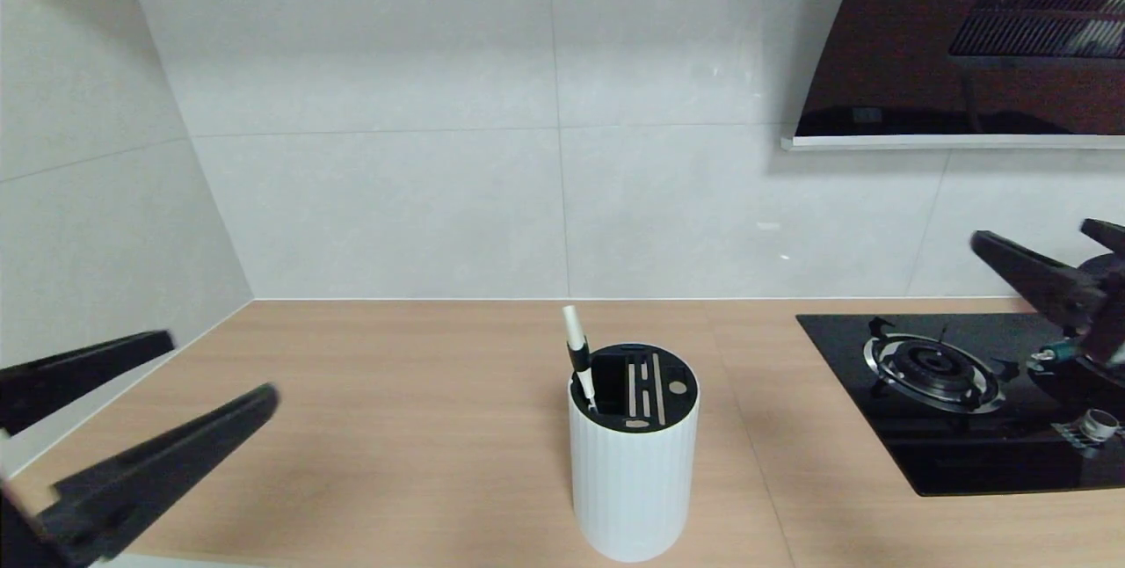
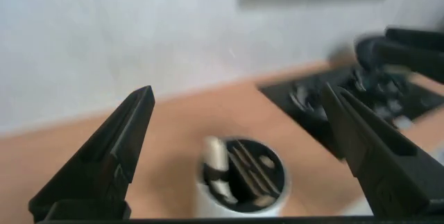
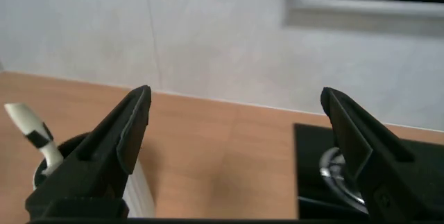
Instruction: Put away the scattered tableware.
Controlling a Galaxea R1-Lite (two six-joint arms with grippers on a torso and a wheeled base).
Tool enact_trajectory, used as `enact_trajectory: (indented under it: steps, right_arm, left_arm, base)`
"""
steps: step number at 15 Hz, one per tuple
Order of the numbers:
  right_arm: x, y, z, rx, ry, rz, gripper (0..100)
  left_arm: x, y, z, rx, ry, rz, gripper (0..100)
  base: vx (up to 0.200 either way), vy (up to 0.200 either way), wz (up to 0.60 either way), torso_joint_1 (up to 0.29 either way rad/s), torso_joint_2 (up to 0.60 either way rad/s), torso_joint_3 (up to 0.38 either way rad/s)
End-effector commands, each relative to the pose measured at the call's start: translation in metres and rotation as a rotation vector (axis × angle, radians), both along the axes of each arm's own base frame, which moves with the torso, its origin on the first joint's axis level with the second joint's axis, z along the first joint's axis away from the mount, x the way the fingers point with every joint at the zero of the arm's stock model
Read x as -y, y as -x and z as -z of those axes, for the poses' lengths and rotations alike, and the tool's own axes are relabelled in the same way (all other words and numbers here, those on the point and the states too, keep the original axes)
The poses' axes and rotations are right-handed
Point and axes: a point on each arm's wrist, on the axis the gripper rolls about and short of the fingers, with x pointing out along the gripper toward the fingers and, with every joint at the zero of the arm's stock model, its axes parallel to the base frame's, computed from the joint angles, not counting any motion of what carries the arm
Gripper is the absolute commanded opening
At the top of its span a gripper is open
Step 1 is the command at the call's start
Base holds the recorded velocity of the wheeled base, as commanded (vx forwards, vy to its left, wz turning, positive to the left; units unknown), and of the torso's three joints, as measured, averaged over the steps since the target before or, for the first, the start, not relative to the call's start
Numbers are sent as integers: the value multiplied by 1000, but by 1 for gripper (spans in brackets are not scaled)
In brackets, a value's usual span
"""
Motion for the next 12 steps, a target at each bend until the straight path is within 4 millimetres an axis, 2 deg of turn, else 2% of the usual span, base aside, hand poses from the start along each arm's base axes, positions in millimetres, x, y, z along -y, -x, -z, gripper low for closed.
enact_trajectory:
  steps: [1, 4, 5, 6, 8, 9, 10, 11, 12]
  right_arm:
    - [36, 89, 20, 138, -40, 41, 100]
    - [53, 145, 48, 87, -18, 173, 100]
    - [54, 156, 55, 91, -16, 216, 100]
    - [54, 164, 61, 98, -16, 245, 100]
    - [52, 177, 75, 96, -10, 306, 100]
    - [52, 179, 77, 93, -9, 311, 100]
    - [51, 181, 92, 72, 16, 309, 100]
    - [49, 182, 104, 82, 50, 325, 100]
    - [49, 178, 112, 55, 57, 330, 100]
  left_arm:
    - [-46, 70, 23, 105, 5, -123, 100]
    - [-57, 108, 40, 235, -3, -287, 100]
    - [-58, 121, 48, 283, -6, -331, 100]
    - [-59, 130, 54, 313, -20, -358, 100]
    - [-57, 134, 58, 298, -43, -482, 100]
    - [-56, 134, 58, 295, -41, -506, 100]
    - [-52, 131, 65, 272, -48, -563, 100]
    - [-48, 138, 74, 306, -56, -610, 100]
    - [-46, 139, 83, 313, -71, -589, 100]
  base:
    - [0, 0, 0, 0, 0, 0]
    - [0, 0, 0, 0, 0, 0]
    - [0, 0, 0, 0, 0, 0]
    - [0, 0, 0, 0, 0, 0]
    - [0, 0, 0, 0, 0, 0]
    - [0, 0, 0, 0, 0, 0]
    - [0, 0, 0, 0, 0, 0]
    - [0, 0, 0, 0, 0, 0]
    - [0, 0, 0, 0, 0, 0]
